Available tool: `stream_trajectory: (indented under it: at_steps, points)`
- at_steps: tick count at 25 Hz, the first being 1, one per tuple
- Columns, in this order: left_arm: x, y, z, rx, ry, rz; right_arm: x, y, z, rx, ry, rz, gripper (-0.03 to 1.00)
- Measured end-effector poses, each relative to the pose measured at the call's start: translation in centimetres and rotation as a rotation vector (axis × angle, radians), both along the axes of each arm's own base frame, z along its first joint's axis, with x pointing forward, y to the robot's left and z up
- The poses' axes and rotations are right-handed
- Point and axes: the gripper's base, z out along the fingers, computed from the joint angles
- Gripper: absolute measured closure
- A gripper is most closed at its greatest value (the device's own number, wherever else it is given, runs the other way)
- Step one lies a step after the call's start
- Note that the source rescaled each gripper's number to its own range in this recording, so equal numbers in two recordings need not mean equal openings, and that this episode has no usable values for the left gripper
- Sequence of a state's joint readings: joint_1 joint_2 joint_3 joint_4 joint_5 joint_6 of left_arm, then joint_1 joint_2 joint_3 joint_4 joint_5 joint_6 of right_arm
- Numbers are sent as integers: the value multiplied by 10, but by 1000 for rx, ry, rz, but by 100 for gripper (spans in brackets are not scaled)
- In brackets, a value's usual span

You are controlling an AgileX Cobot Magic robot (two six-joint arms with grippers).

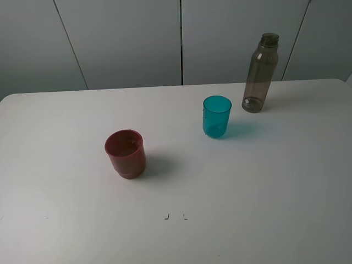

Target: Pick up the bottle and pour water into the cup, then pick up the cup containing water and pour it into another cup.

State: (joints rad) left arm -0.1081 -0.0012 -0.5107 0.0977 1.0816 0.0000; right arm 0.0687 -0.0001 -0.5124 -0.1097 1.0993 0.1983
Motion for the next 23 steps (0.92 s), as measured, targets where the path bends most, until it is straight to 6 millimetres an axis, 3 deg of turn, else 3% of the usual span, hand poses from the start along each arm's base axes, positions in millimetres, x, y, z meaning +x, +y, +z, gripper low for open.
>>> stream_trajectory:
  at_steps: [23]
  points:
    - [0, 0, 0, 6, 0, -3, 0, 0, 0, 0, 0, 0, -3]
